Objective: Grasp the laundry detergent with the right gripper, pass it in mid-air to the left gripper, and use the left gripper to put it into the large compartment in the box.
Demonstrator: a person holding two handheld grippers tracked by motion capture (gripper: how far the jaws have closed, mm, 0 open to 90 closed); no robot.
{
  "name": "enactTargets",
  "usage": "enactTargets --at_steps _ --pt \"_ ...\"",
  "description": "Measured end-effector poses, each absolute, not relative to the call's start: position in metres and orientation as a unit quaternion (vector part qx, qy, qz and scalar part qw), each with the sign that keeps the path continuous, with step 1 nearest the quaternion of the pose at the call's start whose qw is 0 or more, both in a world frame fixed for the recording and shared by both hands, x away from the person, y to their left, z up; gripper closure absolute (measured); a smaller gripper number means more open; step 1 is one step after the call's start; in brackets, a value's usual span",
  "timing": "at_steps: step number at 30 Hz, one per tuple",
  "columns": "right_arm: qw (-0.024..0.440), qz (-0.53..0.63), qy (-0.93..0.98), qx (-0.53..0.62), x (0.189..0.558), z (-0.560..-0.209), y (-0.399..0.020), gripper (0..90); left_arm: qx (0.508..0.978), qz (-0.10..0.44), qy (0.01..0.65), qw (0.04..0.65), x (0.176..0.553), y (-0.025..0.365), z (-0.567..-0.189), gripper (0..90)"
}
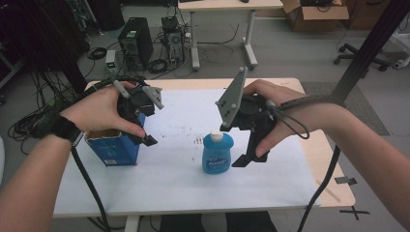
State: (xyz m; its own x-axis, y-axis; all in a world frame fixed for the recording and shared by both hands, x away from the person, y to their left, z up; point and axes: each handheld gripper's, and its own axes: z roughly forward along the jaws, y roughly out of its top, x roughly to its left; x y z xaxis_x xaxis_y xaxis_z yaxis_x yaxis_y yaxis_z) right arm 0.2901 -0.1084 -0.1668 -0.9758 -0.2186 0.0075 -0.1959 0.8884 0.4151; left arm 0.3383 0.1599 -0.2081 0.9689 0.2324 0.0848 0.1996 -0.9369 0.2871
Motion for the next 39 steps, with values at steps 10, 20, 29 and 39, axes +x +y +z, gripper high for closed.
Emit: enactTargets --at_steps 10,20,29,39 --pt "0.025 -0.224 -0.969 0.103 0.297 -0.161 -0.113 9.3 0.982 0.057 0.109 0.141 0.341 0.159 -0.208 9.2" --pt "0.011 -0.262 -0.961 0.086 0.321 -0.159 -0.128 7.8 0.982 0.054 0.109 0.144 0.342 0.156 -0.211 9.2" --pt "0.008 -0.314 -0.948 0.047 0.353 -0.178 -0.159 5.4 0.982 0.047 0.112 0.144 0.342 0.154 -0.219 9.2" --pt "0.017 -0.357 -0.934 0.01 0.38 -0.208 -0.186 3.9 0.981 0.048 0.119 0.144 0.342 0.152 -0.225 8.9"
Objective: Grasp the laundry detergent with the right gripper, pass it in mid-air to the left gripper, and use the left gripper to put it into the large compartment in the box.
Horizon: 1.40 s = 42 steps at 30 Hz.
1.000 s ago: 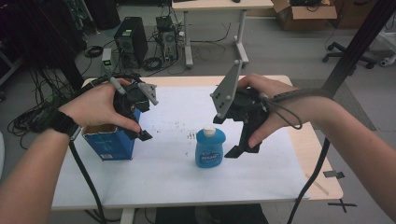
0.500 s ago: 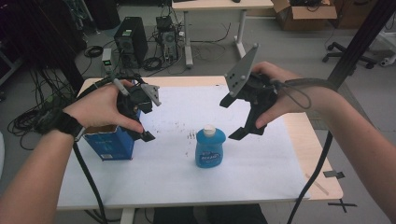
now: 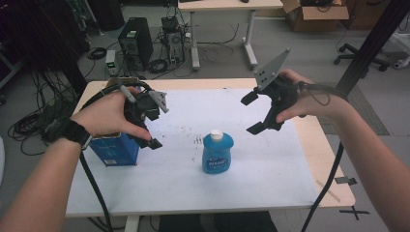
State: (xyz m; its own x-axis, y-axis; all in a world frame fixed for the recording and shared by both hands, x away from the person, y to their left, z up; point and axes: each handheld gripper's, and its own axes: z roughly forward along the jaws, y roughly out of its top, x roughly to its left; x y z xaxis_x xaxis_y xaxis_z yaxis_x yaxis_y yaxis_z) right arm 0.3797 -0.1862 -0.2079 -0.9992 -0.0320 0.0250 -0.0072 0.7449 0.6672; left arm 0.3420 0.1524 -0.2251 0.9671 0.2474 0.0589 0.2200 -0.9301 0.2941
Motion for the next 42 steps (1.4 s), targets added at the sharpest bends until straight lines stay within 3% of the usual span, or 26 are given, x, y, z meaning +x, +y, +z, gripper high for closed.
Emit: enactTargets --at_steps 21,28,42 --pt "0.05 -0.433 -0.9 -0.015 0.4 -0.289 -0.205 4.1 0.98 0.043 0.128 0.147 0.34 0.15 -0.234 8.6" --pt "0.061 -0.445 -0.893 -0.015 0.4 -0.321 -0.196 4.6 0.98 0.042 0.128 0.148 0.339 0.149 -0.235 8.7" --pt "0.075 -0.457 -0.886 -0.007 0.396 -0.351 -0.177 5.2 0.979 0.038 0.13 0.152 0.337 0.152 -0.24 8.8"
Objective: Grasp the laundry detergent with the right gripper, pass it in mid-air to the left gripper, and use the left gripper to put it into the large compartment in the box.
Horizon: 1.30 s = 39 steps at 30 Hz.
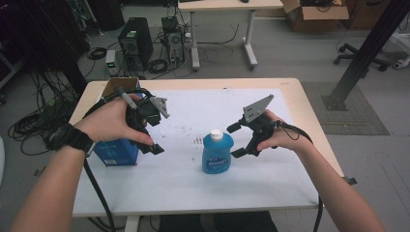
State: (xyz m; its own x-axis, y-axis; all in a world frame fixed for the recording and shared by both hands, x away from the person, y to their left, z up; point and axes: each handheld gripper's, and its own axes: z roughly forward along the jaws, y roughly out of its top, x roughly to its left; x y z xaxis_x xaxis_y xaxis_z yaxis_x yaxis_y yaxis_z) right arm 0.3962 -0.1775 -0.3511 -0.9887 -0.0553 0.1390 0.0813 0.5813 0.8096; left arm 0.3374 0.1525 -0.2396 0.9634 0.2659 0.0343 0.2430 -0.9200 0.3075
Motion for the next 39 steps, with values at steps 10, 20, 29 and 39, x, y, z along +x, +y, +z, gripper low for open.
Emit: enactTargets --at_steps 10,20,29,39 --pt "0.074 -0.472 -0.878 -0.004 0.391 -0.367 -0.163 6.0 0.979 0.036 0.128 0.153 0.338 0.151 -0.241 8.8" --pt "0.076 -0.487 -0.87 -0.01 0.388 -0.378 -0.151 5.8 0.979 0.037 0.124 0.156 0.336 0.151 -0.242 8.9" --pt "0.077 -0.494 -0.866 -0.011 0.386 -0.383 -0.145 5.1 0.98 0.036 0.121 0.157 0.336 0.149 -0.242 8.8" --pt "0.082 -0.494 -0.865 -0.008 0.385 -0.384 -0.143 10.1 0.979 0.037 0.121 0.157 0.335 0.15 -0.241 8.9"
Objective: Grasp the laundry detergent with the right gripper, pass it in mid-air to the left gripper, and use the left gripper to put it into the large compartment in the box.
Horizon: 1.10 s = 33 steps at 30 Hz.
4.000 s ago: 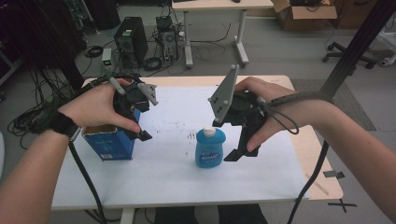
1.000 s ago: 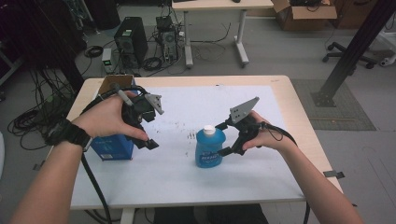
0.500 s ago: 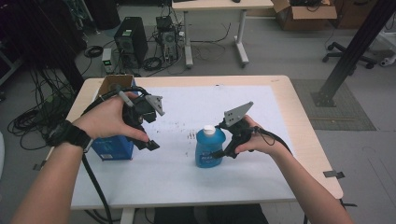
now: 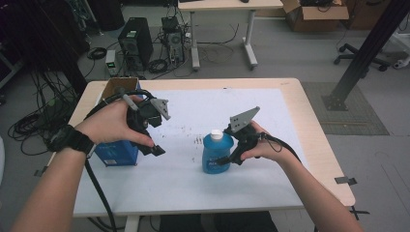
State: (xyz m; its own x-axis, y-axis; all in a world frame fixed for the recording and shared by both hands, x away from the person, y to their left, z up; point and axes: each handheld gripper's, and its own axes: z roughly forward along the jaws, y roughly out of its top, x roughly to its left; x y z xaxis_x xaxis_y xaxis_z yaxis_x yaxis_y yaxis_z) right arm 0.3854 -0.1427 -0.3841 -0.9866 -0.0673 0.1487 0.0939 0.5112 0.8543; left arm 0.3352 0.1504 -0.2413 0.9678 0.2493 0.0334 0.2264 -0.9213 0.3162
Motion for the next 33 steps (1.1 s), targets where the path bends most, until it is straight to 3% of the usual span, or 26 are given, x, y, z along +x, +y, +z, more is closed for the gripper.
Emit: enactTargets --at_steps 10,33 --pt "0.084 -0.49 -0.868 -0.004 0.3856 -0.3856 -0.1414 17.5 0.979 0.036 0.123 0.157 0.334 0.1524 -0.2408 8.9" --pt "0.08 -0.493 -0.866 -0.011 0.3864 -0.389 -0.1422 24.5 0.98 0.038 0.122 0.154 0.3347 0.1511 -0.2385 8.9"
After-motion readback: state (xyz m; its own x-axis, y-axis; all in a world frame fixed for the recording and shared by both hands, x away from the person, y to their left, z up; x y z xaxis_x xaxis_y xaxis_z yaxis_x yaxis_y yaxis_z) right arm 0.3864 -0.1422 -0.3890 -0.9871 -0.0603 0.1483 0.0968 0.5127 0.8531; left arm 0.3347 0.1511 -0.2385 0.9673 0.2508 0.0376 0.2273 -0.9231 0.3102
